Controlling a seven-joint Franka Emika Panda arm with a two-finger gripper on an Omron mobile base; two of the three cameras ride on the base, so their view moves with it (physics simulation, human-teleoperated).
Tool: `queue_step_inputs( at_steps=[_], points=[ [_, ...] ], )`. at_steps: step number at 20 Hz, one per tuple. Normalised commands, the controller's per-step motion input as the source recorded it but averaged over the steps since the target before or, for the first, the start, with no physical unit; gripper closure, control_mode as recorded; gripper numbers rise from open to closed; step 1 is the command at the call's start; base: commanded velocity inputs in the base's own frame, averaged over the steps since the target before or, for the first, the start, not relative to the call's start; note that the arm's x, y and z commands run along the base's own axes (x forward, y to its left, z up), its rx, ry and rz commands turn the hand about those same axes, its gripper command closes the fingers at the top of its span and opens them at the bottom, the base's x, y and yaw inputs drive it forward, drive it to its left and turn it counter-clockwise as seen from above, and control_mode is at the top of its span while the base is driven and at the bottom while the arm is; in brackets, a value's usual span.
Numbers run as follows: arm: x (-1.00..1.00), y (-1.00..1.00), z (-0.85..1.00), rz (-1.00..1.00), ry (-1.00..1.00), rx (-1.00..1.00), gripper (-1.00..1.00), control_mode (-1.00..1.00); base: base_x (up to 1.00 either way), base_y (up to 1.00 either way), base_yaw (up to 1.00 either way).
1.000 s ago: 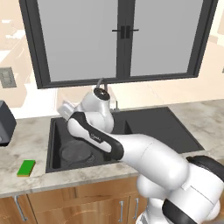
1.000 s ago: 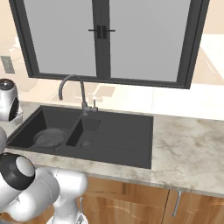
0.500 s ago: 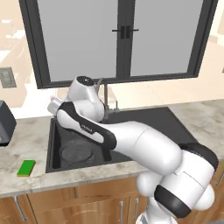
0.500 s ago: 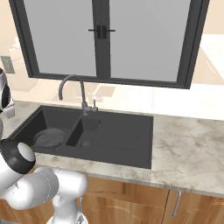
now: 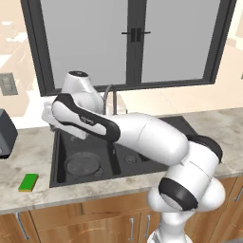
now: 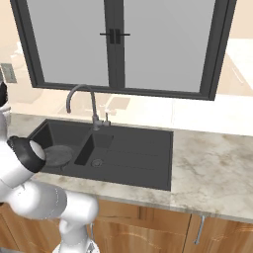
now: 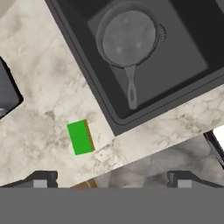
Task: Pick the pan and sponge and place them into the sink. Then turn on the water.
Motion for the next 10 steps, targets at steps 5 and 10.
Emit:
queue_step_inputs(
  at_steps=[5,10],
  points=[
    [-0.10,0.13,0.02,0.05,0.15,-0.12,-1.00,-1.00,0.00,0.00,0.00],
    [-0.13,0.09,-0.05,0.02,0.03,-0.13,-1.00,-1.00,0.00,0.00,0.00]
  ],
)
